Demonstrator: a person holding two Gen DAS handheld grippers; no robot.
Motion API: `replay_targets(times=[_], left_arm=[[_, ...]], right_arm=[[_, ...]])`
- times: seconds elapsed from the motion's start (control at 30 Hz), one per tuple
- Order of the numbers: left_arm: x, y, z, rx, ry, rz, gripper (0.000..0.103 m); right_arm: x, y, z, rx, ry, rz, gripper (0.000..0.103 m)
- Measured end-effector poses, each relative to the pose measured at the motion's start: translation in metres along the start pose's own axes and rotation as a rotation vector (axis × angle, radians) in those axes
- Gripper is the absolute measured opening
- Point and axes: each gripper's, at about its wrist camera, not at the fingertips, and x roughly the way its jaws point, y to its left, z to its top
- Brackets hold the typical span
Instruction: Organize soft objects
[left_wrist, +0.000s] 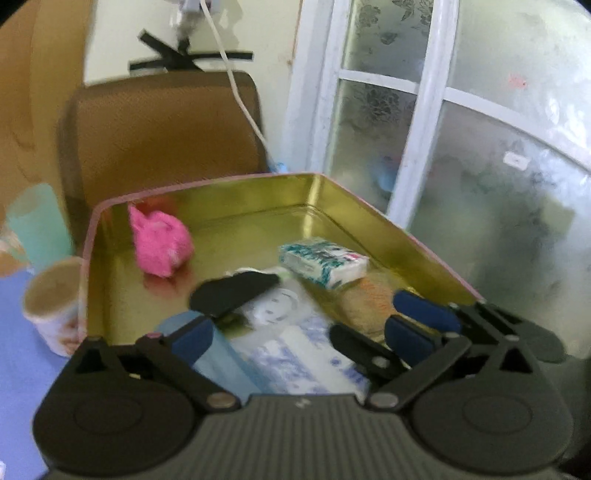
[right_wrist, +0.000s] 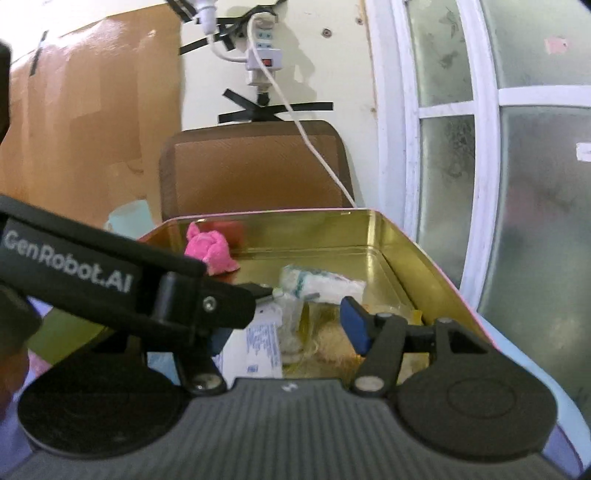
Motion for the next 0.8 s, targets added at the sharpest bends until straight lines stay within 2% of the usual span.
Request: replay_targets(times=[0.03, 0.1, 0.33, 0.5, 0.8], left_arm=[[-0.001, -0.001, 0.002, 0.006, -0.005, 0.014, 0.103], [-0.005, 0.002, 0.003, -0.006, -0.01, 0.019, 0.103], [-0.027, 0.024, -0.003, -0.051, -0.037, 0.095, 0.103], [-0.045, 0.041, -0.016, -0.084, -0.055, 0.143, 0.103], [-0.069, 0.076, -0.041, -0.152, -0.078, 0.22, 0.103]], right_arm=[[0.0, -0.002, 0.0, 0.01, 0.0, 0.016, 0.054], [-0.008, -0.002, -0.002, 0.033, -0.007, 0.027, 0.05], [-0.019, -0.001, -0.003, 0.083, -0.019, 0.001, 0.05], [-0.023, 0.0, 0.003, 0.153, -0.015, 0.023, 0.051], [-0.025, 0.039, 0.009, 0.112, 0.0, 0.085, 0.051]])
